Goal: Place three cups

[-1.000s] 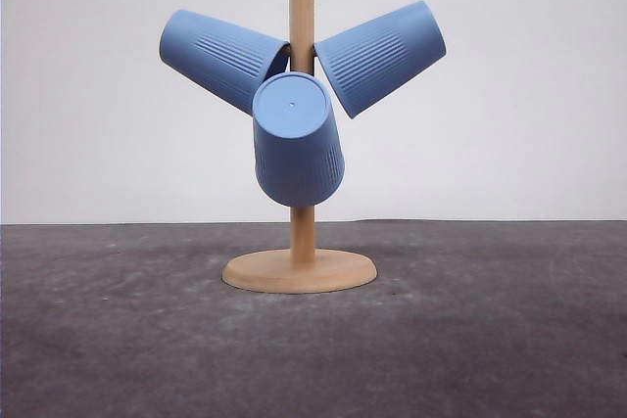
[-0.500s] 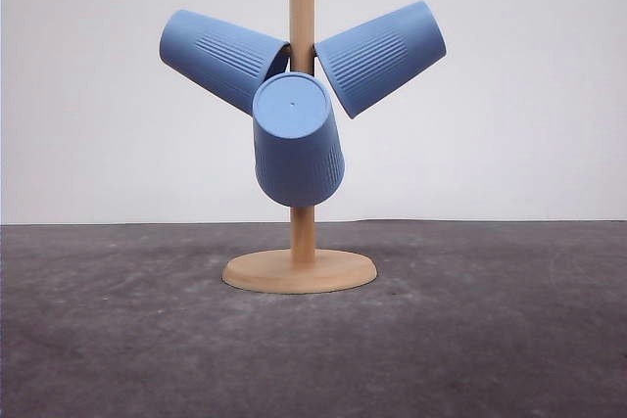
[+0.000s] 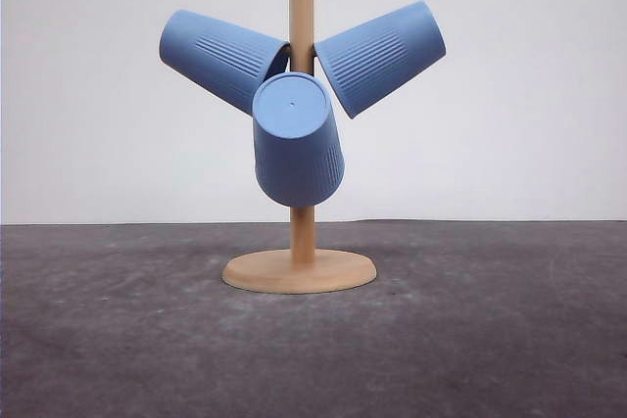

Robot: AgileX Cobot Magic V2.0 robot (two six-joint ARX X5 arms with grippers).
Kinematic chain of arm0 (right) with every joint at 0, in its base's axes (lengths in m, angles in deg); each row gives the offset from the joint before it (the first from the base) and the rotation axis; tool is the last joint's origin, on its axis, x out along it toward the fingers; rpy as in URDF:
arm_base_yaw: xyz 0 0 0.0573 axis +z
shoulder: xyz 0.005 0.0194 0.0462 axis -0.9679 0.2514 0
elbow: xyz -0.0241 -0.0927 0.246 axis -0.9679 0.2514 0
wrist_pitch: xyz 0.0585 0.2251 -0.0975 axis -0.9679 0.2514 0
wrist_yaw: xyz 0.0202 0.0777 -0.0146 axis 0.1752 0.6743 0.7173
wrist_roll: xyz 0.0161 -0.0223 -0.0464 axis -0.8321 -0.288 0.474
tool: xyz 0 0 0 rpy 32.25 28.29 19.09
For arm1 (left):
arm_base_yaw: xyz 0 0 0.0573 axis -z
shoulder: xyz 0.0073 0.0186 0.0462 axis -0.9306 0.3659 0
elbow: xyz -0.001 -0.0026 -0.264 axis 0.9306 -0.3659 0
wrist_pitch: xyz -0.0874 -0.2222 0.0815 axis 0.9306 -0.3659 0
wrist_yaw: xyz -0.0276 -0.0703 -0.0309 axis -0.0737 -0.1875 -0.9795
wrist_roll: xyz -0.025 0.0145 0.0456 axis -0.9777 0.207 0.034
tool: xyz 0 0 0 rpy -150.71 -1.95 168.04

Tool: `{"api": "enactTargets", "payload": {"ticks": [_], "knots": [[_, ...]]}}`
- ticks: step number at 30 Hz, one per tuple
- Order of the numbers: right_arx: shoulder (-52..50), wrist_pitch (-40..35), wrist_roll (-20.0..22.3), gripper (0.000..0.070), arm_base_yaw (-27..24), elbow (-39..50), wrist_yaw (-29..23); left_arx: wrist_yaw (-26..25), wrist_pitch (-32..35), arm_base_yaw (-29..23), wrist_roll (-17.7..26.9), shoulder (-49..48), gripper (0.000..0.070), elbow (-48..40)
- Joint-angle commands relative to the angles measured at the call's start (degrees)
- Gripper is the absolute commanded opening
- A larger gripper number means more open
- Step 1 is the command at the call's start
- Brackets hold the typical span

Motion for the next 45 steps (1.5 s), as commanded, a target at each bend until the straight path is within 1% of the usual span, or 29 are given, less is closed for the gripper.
{"api": "enactTargets", "payload": {"ticks": [1,26,30,34,37,40,43,45], "knots": [[0.01,-0.87,-1.40,0.0003,-0.36,0.13,0.00,0.20,0.70,-0.02,-0.44,-0.02,0.0000,-0.83],[0.01,-0.99,-1.28,0.0003,-0.90,0.11,0.00,0.19,0.70,-0.02,-0.44,-0.02,0.0000,-0.83],[0.01,-2.47,1.09,0.0003,-0.86,0.11,0.35,0.20,0.70,-0.02,-0.44,-0.02,0.0000,-0.83],[0.01,-6.14,2.86,0.0003,-0.86,0.11,0.62,0.19,0.70,-0.02,-0.44,-0.02,0.0000,-0.83],[0.01,-9.16,2.91,0.0003,-0.86,0.11,1.61,0.19,0.70,-0.02,-0.44,-0.02,0.0000,-0.83],[0.01,-11.16,2.92,0.0003,-0.86,0.11,4.33,0.19,0.70,-0.02,-0.44,-0.02,0.0000,-0.83],[0.01,-11.38,2.92,0.0003,-0.86,0.11,6.58,0.17,0.70,-0.02,-0.44,-0.02,0.0000,-0.83],[0.01,-11.40,2.96,0.0003,-0.86,0.11,6.62,0.19,0.70,-0.02,-0.44,-0.02,0.0000,-0.83]]}}
